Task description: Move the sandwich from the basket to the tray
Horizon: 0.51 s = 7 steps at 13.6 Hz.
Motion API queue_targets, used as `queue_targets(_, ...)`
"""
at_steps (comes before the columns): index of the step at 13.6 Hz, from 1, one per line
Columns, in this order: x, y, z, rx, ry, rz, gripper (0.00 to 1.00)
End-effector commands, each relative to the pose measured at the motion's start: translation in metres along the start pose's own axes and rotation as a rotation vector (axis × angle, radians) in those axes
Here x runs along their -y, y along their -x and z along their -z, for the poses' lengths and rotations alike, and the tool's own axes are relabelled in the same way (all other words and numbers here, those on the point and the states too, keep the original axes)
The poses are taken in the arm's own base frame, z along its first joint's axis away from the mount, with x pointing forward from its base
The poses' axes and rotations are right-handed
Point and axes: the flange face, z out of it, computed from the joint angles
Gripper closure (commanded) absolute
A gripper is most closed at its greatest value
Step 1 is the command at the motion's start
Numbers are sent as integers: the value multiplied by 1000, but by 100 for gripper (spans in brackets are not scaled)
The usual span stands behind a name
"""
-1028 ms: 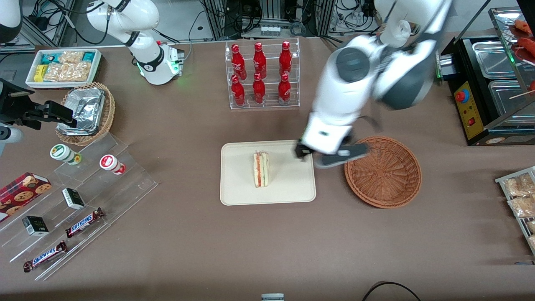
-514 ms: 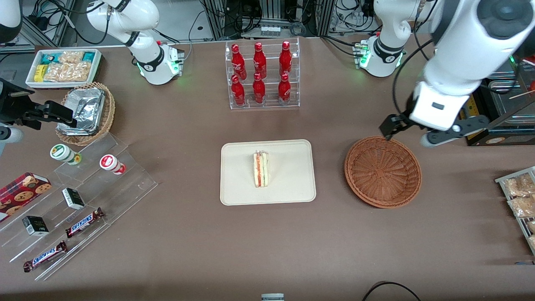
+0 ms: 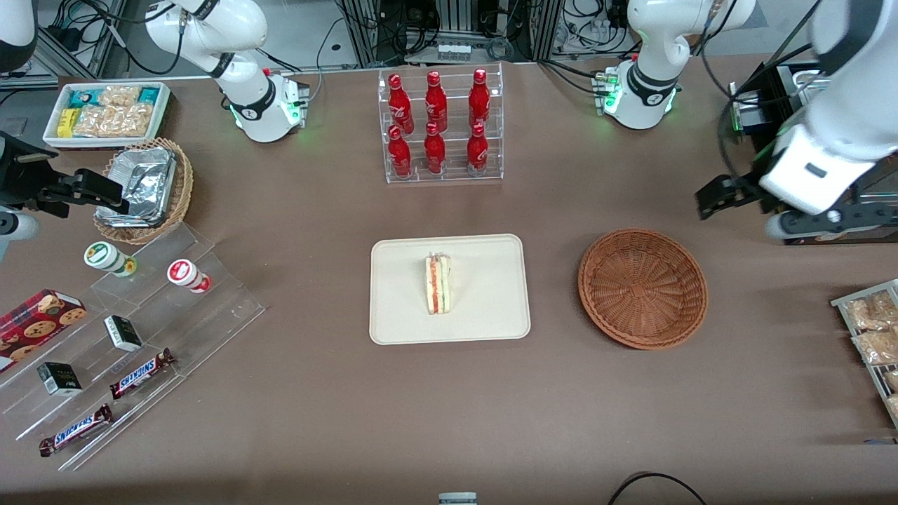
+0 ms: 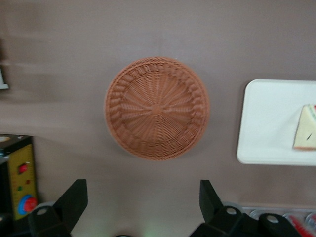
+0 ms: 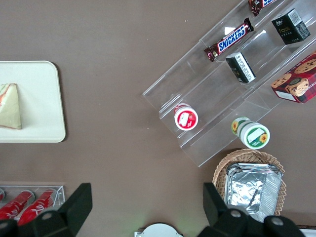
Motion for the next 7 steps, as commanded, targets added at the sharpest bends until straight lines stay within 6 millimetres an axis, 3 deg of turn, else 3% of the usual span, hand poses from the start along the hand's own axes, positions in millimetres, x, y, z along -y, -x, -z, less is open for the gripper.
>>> queue_targets(1,31,12,12,2,20,-51,0)
queue_targets(3,24,-4,12,-4,19,-59,0)
queue_targets(7,30,-7,22,-43,16,-52,0)
